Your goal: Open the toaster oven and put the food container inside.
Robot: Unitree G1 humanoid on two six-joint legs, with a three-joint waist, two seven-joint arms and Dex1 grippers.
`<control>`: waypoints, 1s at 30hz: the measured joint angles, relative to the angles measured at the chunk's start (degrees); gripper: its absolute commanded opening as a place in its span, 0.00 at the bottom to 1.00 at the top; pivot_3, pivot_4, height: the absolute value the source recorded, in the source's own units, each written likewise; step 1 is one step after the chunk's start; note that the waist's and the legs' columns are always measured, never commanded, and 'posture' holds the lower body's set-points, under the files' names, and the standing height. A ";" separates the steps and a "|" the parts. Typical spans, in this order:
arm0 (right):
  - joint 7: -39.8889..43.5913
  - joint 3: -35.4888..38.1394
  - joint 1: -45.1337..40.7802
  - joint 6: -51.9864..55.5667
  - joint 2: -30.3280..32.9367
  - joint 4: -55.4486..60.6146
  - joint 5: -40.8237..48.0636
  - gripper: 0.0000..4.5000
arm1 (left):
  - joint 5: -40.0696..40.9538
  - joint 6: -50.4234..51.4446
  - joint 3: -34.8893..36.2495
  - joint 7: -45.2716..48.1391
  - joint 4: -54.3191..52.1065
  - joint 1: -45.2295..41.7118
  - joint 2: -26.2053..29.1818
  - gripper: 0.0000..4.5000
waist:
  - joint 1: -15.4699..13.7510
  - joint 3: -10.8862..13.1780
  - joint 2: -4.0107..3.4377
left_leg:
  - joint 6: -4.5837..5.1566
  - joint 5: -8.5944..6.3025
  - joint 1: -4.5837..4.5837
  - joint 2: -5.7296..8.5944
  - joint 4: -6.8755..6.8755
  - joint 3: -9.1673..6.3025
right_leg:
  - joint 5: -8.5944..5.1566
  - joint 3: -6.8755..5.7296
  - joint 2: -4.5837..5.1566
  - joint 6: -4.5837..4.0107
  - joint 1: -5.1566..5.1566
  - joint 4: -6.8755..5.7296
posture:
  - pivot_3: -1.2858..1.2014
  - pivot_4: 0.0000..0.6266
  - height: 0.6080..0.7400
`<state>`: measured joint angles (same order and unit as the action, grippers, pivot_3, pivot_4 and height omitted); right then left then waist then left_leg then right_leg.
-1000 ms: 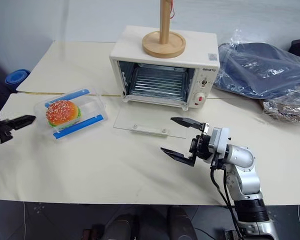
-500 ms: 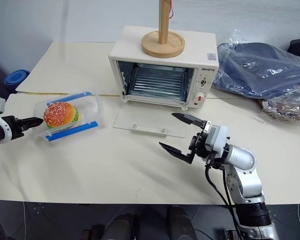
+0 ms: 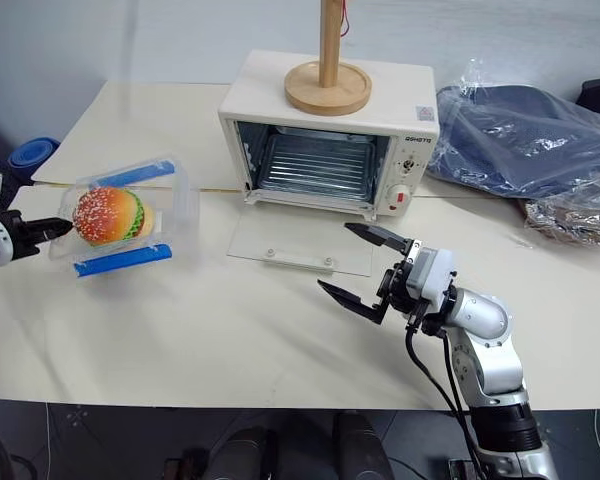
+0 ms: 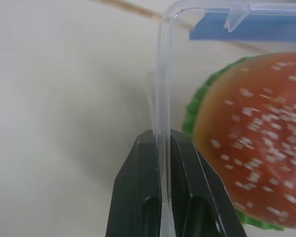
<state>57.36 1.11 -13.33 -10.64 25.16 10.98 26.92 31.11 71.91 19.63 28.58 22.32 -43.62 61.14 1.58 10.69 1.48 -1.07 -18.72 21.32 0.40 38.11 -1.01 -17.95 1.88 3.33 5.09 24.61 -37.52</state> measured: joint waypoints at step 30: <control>-4.53 7.55 16.65 -6.08 3.43 -1.88 -2.93 1.00 | -5.71 7.91 -13.69 -13.55 -12.20 -17.02 -35.66 0.40 | -0.23 0.00 0.06 | -0.09 0.10 -0.09 0.05 0.15 0.08 | 0.02 0.10 -0.09 0.05 -0.04 -0.20 | 0.52 0.24 1.00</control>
<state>52.83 8.65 3.32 -16.72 28.59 9.11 23.99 25.40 79.82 5.95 15.03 10.11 -60.64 25.48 1.35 10.69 1.55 -1.16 -18.62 21.24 0.45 38.26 -0.93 -17.93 1.99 3.24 5.14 24.56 -37.73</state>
